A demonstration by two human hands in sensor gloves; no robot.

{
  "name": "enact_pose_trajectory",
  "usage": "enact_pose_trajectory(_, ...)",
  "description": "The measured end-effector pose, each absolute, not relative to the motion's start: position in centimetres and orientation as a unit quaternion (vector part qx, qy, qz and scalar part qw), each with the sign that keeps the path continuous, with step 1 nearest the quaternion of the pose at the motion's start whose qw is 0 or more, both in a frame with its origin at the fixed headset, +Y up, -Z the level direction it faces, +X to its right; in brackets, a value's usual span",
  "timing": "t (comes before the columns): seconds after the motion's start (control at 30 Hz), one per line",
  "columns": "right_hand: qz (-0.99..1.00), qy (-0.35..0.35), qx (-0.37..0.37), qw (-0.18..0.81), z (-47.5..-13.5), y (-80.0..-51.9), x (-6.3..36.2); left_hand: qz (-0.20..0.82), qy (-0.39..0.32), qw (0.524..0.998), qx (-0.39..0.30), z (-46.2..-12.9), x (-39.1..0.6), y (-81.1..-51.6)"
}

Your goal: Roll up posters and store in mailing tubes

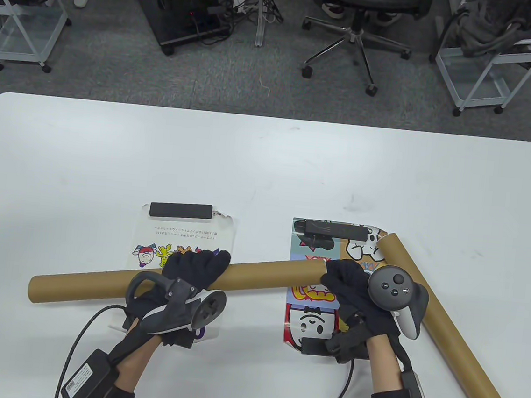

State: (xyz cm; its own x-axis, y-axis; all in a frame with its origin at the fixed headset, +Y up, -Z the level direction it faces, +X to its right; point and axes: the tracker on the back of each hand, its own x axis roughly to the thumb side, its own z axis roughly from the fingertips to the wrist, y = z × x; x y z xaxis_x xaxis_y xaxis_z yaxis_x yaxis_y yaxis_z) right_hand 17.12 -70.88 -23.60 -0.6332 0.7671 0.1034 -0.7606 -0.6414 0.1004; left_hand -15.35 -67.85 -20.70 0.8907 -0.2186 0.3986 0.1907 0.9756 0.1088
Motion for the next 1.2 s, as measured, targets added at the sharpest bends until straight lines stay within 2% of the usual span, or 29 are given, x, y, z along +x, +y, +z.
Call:
enact_pose_trajectory(0.27, 0.911, 0.018, 0.078, 0.404, -23.5, -70.7, 16.7, -0.091, -0.199, 0.976, 0.022, -21.1, -16.3, -68.0)
enact_pose_trajectory(0.7, 0.901, 0.004, 0.055, 0.431, -23.4, -70.9, 18.1, -0.098, -0.178, 0.979, 0.023, -21.4, -17.3, -67.7)
enact_pose_trajectory(0.93, 0.903, 0.007, 0.054, 0.426, -23.4, -71.0, 18.0, -0.087, -0.120, 0.989, 0.019, -22.1, -19.4, -67.5)
enact_pose_trajectory(1.2, 0.898, 0.011, 0.050, 0.437, -23.3, -71.0, 18.1, -0.069, -0.011, 0.998, 0.006, -23.3, -23.7, -67.3)
